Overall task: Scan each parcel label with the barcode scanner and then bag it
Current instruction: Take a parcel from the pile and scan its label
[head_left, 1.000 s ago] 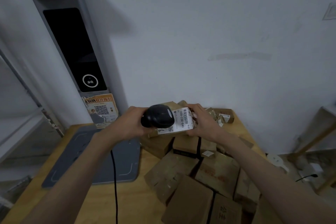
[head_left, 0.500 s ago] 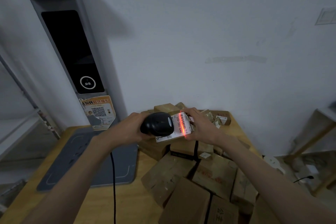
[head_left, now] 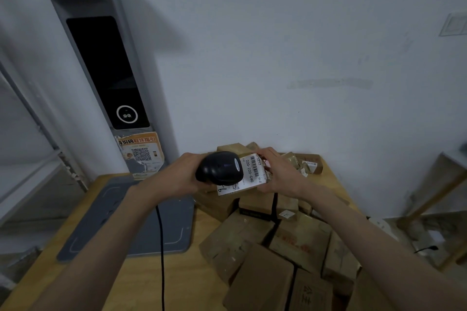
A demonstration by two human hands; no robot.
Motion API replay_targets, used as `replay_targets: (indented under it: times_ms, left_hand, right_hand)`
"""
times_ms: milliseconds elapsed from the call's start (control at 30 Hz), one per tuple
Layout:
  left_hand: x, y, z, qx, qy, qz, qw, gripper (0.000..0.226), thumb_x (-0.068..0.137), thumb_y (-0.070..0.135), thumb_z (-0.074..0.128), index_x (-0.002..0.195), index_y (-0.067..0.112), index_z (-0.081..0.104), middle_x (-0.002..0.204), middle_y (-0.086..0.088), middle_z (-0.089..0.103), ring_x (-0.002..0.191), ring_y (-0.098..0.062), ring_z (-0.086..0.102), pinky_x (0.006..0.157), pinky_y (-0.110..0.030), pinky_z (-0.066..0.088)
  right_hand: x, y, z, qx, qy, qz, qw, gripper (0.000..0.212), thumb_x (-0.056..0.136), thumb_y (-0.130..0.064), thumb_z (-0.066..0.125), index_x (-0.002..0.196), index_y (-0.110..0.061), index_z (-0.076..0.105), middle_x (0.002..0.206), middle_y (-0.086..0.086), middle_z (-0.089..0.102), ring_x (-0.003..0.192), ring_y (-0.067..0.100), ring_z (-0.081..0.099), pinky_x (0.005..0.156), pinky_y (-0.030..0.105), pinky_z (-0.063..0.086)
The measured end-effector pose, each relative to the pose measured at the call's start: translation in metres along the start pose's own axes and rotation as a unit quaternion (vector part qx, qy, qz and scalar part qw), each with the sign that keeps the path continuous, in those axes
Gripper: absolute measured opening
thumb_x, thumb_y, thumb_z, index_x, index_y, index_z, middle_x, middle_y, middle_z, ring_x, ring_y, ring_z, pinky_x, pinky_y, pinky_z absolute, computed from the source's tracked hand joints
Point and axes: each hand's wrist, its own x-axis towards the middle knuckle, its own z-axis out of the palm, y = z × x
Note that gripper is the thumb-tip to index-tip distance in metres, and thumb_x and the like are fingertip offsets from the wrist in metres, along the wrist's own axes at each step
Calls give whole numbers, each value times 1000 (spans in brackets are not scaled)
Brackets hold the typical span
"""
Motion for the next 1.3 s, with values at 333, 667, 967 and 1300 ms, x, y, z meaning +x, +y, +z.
replay_targets:
  times_ms: [333, 667, 967, 1300]
  left_hand:
    - [-14, 0, -1, 5, -3, 4, 1000, 51, 78, 9, 80, 97, 43, 47, 78, 28, 50, 72, 13, 52, 65, -6, 42]
    - [-14, 17, 40, -45, -47, 76, 995, 34, 79, 16, 79, 108, 25, 65, 91, 18, 67, 82, 5, 63, 76, -16, 53]
    - [-18, 92, 130, -85, -169, 162, 968, 27, 80, 16, 74, 95, 36, 63, 81, 13, 68, 76, 3, 63, 62, -16, 48]
    - [-64, 188, 215, -100, -259, 226, 934, 22, 78, 21, 78, 93, 31, 66, 77, 18, 65, 74, 9, 63, 58, -8, 42]
  right_hand:
    - [-12, -9, 4, 12, 4, 9, 1000, 88, 71, -16, 86, 144, -21, 37, 125, -11, 42, 120, 8, 44, 102, 26, 43]
    - [-94, -4, 7, 14, 53, 102, 993, 90, 65, -28, 86, 142, -25, 39, 128, -10, 45, 119, 12, 51, 100, 41, 51]
    - [-249, -11, -3, 21, 139, 238, 961, 82, 61, -45, 85, 132, -26, 48, 124, -14, 46, 118, 11, 53, 100, 40, 51]
    - [-409, -20, -5, -7, 177, 364, 915, 90, 67, -26, 90, 142, -23, 42, 132, -8, 45, 119, 7, 49, 101, 33, 51]
